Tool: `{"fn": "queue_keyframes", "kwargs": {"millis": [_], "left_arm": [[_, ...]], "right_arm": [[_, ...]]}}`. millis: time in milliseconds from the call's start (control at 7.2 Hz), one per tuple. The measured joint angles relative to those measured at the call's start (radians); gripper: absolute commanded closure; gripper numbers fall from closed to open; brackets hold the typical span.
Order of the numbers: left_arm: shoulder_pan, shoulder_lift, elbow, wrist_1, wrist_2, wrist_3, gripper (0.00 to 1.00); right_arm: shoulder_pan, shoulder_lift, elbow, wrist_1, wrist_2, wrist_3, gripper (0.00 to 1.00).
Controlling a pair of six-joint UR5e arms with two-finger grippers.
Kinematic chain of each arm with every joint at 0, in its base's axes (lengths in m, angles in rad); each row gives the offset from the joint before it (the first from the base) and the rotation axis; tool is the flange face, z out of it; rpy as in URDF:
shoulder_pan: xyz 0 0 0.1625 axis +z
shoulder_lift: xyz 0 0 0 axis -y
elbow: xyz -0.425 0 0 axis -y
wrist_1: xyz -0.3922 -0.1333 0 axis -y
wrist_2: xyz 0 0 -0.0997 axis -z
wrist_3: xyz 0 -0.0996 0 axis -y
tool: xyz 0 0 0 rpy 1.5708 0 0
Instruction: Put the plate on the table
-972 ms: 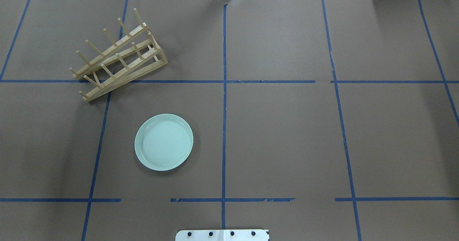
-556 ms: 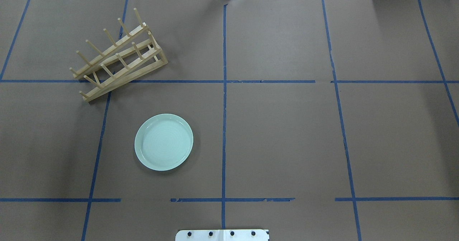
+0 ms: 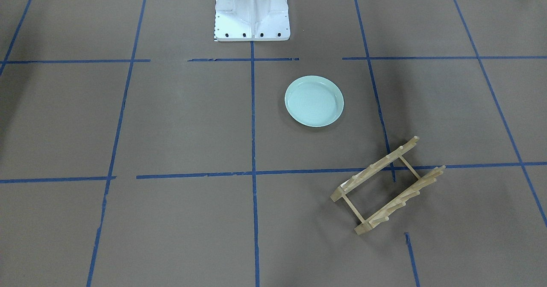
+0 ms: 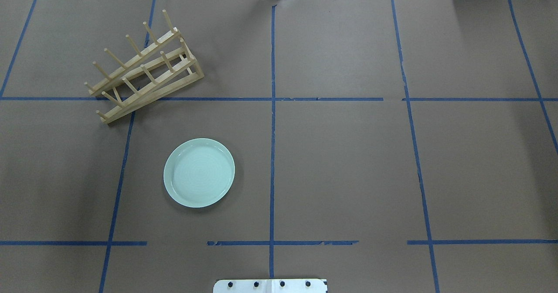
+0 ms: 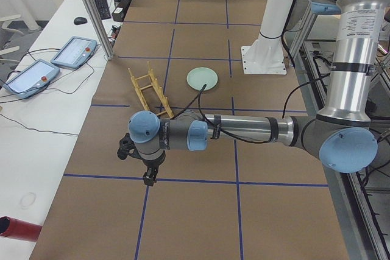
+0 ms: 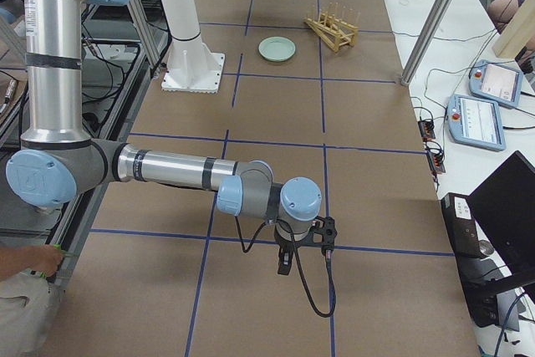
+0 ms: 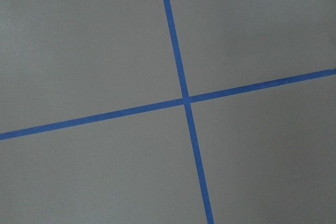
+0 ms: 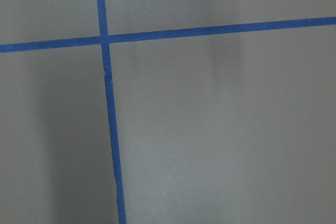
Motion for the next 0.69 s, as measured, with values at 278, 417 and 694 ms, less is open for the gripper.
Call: {"fn": "queue_keyframes", "kwargs": {"millis": [278,417,694], "left_arm": [[-0.004,0.003,-0.001,0.001,0.001,0.000,0.00],[-0.010,0.004,-0.002,0.001,0.002,0.001,0.00],[-0.016,0.003,-0.005,0.010,0.003,0.001,0.00]], "right_arm": [[0.000,0.000,0.000,0.000,0.000,0.000,0.00],[0.000,0.000,0.000,0.000,0.000,0.000,0.00],[0.000,0.000,0.000,0.000,0.000,0.000,0.00]]}}
